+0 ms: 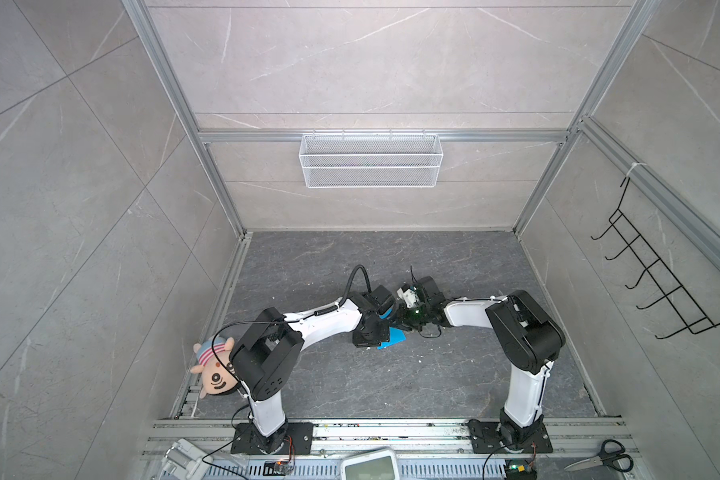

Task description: Fold a paper plane with a square sheet of paper (pick it up from the middle)

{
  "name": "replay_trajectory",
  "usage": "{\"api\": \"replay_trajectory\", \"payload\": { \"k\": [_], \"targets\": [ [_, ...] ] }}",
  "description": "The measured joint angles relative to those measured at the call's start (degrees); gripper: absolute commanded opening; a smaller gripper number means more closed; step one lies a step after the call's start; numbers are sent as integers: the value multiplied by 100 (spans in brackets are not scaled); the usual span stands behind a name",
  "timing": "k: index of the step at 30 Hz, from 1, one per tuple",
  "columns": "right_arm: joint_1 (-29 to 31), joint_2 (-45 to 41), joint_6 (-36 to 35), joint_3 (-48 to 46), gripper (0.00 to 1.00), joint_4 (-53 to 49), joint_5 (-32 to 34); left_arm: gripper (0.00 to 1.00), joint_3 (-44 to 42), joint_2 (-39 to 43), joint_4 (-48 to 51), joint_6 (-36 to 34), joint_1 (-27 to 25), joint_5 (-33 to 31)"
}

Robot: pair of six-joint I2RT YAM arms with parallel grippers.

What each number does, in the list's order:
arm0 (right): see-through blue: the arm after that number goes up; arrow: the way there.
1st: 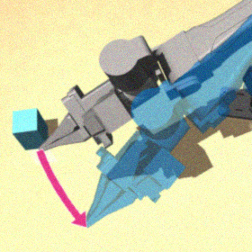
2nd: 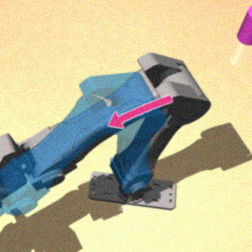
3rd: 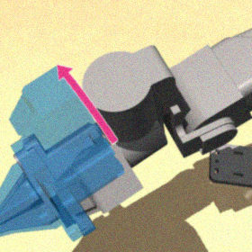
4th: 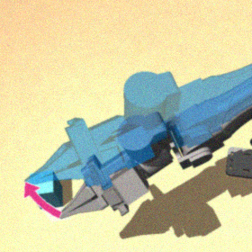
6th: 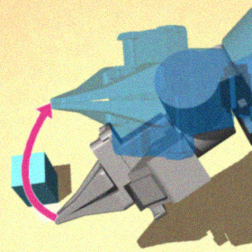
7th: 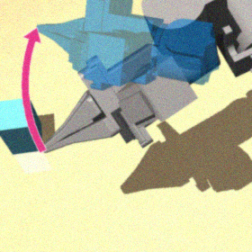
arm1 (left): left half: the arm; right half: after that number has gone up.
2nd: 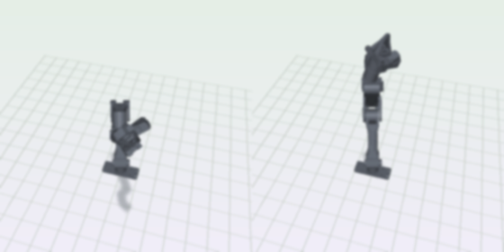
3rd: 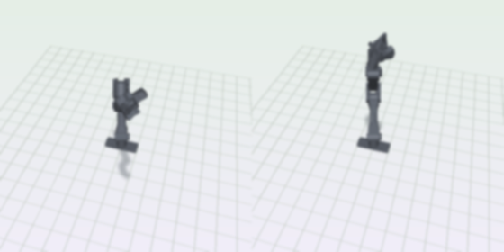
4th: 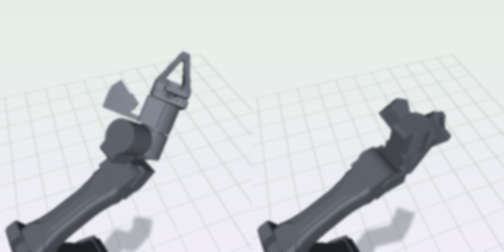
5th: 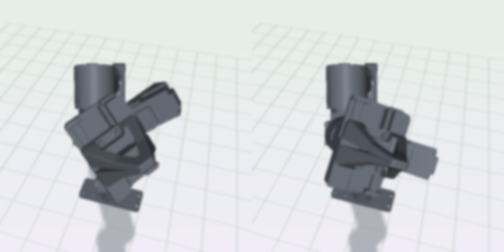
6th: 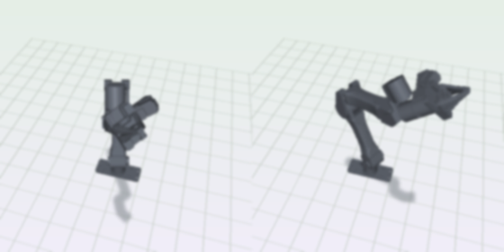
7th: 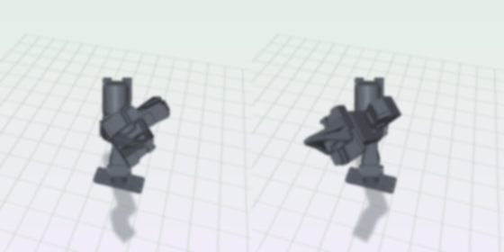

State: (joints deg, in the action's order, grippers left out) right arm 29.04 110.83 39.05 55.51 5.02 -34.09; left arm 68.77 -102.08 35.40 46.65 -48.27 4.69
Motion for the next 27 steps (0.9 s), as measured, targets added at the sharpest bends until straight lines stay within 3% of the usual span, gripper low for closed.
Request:
{"api": "replay_trajectory", "payload": {
  "k": [10, 27],
  "targets": [
    [0, 2, -76, 0, 5, 37, -9, 0, 247, -592, -186, 52, 4, -74],
    [168, -179, -614, -13, 6, 35, -247, 0, 190, -699, -199, 52, 4, -111]
  ]
}}
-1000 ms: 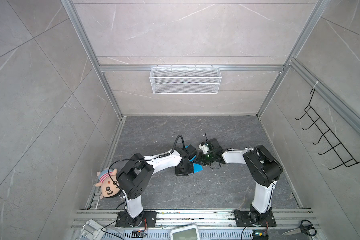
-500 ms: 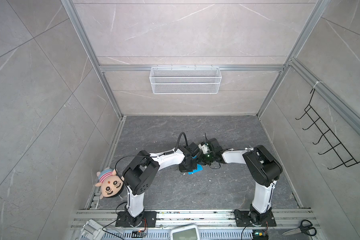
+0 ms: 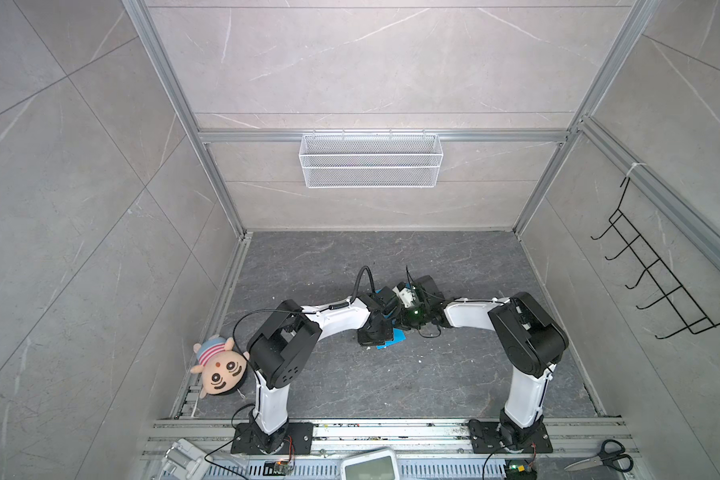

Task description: Fold a paper plane with a square sheet of paper (pick it up from the middle)

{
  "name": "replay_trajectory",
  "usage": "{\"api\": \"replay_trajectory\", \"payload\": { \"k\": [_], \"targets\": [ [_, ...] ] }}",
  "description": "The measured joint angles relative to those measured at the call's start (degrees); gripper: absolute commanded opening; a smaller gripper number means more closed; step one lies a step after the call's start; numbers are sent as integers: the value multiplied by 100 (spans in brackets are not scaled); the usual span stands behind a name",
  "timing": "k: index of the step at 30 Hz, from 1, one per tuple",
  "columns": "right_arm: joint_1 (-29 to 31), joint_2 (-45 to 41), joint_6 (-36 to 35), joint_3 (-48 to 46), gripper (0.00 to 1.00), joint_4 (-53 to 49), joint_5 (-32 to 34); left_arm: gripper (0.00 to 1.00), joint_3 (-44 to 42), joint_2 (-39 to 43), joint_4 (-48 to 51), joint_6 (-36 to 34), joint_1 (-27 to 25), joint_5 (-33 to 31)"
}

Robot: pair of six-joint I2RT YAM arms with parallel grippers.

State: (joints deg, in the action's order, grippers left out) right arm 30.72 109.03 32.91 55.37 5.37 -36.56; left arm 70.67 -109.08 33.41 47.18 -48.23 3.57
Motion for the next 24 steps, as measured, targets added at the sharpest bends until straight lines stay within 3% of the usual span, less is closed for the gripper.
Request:
{"api": "replay_trajectory", "payload": {
  "k": [11, 24],
  "targets": [
    [-50, 319, 0, -28, 5, 177, -280, 0, -111, 68, -116, 15, 11, 2],
    [-938, 678, -72, 457, 6, 236, -323, 0, -297, 184, -343, 44, 37, 138]
  ]
}}
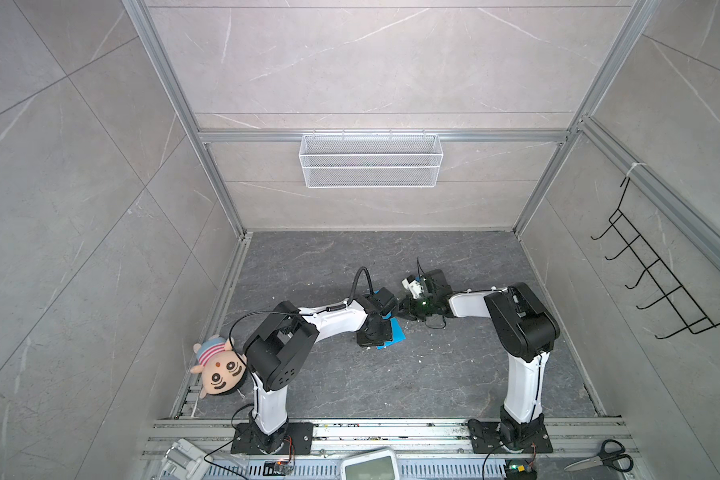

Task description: Fold a paper plane with a square sheet of paper (pick it up from the middle)

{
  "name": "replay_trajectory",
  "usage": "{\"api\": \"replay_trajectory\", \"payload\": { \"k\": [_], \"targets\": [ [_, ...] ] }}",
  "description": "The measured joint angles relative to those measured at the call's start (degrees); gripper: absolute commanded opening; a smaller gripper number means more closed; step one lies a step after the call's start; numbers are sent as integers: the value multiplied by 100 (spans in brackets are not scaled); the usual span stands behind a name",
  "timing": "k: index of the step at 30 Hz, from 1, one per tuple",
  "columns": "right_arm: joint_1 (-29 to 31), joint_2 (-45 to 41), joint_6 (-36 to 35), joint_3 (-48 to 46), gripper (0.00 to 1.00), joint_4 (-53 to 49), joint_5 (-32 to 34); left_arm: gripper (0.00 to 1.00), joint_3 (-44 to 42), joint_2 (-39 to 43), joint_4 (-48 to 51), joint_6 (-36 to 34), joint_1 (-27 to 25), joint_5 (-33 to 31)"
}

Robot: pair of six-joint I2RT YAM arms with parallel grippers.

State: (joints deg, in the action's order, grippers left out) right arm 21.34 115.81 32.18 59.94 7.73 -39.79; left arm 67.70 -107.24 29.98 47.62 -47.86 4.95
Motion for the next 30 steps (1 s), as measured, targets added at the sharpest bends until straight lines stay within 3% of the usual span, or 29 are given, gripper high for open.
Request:
{"api": "replay_trajectory", "payload": {
  "k": [7, 12, 17, 23, 30],
  "targets": [
    [-157, -428, -50, -66, 14, -275, 278, 2, -33, 157, -50, -127, 79, 229],
    [-83, -1377, -37, -511, 37, -385, 321, 15, -35, 732, -256, -221, 315, 310],
    [101, -1661, 105, -920, 53, -387, 356, 15, -50, 946, -444, -247, 660, 269],
    [529, -1576, 389, -1082, 58, -378, 428, 9, -74, 649, -476, -310, 839, 249],
    [879, -1202, 721, -1045, 57, -181, 442, 4, -55, 181, -448, -372, 837, 131]
  ]
}}
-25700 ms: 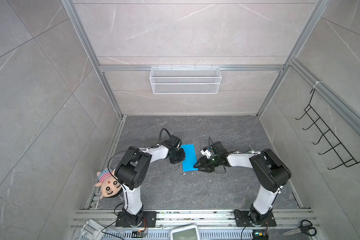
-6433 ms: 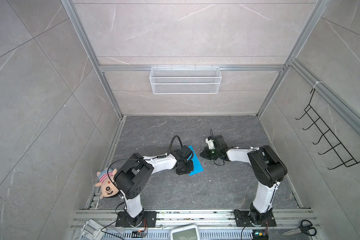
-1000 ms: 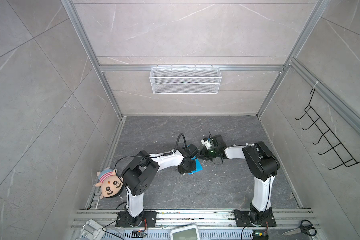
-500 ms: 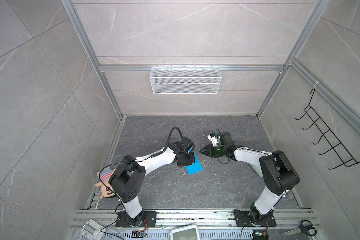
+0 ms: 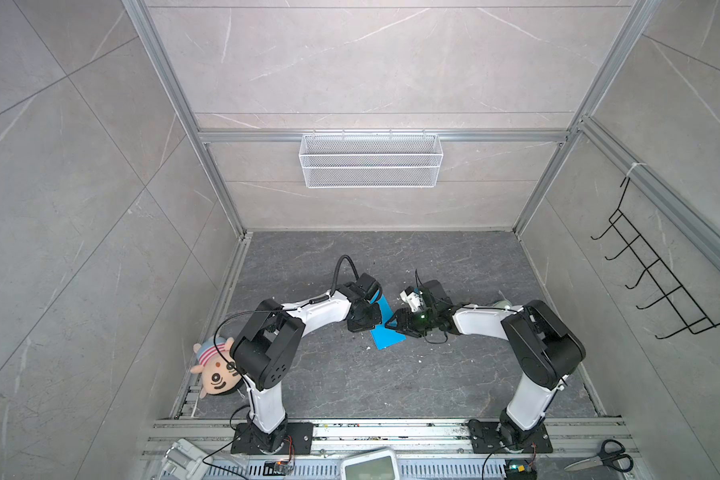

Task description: Fold a paper plane with a square sheet of paper (pick it up from the middle)

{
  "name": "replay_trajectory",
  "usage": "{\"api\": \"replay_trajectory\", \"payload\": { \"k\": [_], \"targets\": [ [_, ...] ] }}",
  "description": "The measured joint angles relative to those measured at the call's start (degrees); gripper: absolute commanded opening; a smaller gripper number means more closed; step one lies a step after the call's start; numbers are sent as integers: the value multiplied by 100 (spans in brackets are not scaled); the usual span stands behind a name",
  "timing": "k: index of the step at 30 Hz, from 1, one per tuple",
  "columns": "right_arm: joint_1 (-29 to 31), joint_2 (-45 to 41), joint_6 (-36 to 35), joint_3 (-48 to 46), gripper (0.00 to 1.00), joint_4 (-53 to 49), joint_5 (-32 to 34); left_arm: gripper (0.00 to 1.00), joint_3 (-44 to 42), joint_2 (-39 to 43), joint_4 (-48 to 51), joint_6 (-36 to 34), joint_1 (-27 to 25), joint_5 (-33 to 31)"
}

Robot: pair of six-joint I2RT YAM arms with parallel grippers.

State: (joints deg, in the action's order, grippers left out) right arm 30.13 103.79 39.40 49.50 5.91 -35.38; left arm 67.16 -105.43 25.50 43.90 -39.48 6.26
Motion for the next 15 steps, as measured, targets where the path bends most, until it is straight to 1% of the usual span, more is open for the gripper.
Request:
{"api": "replay_trajectory", "payload": {
  "k": [5, 10, 15],
  "targets": [
    [20, 111, 181, 70, 52, 142, 4, 0, 22, -96, 74, -7, 2, -142],
    [20, 216, 396, 101, 45, 302, 7, 0, 57, -190, 146, -7, 2, -177],
    [20, 273, 586, 103, 43, 492, 44, 0, 79, -232, 175, 0, 17, -223]
  ]
}}
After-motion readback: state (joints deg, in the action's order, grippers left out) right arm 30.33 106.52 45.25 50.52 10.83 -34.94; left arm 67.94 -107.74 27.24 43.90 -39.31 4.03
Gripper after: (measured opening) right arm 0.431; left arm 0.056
